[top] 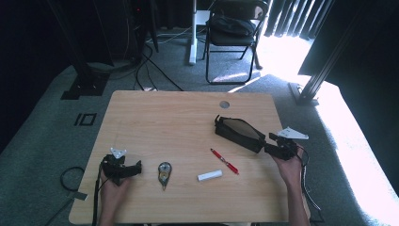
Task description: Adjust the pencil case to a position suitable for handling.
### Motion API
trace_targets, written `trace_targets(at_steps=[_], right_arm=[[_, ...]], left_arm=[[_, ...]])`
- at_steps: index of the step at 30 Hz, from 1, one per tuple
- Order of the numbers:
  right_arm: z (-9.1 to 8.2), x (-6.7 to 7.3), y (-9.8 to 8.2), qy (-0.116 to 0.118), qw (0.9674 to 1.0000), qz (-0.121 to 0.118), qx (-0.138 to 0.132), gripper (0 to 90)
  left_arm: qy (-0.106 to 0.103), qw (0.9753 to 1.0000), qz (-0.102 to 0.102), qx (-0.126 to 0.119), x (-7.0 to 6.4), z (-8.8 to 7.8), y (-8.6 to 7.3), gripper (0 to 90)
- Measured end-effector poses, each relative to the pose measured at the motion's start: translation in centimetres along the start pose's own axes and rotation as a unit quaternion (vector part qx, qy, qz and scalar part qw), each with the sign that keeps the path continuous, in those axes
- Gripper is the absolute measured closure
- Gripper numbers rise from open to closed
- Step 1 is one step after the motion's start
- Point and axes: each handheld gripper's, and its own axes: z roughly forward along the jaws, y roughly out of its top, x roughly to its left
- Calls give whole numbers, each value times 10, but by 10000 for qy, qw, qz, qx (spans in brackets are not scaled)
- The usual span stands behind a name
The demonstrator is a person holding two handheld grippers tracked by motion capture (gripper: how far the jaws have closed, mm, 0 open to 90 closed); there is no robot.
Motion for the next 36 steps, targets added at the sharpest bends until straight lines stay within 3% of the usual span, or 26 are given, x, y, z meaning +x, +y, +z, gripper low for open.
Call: trace_targets(at_steps=[7,14,19,25,36], right_arm=[[15,-10,6,-4,9999,72,125,451],[33,-17,6,160,9990,98,398,460],[42,-8,1,245,9979,-65,597,489],[45,4,-2,467,9974,-125,538,582],[52,22,3,798,9950,-388,452,645]], left_arm=[[0,10000,7,0,0,0,0,26],[1,10000,10,1,0,0,0,26],[0,10000,10,1,0,0,0,26],[0,10000,8,0,0,0,0,26],[1,10000,6,-3,0,0,0,26]])
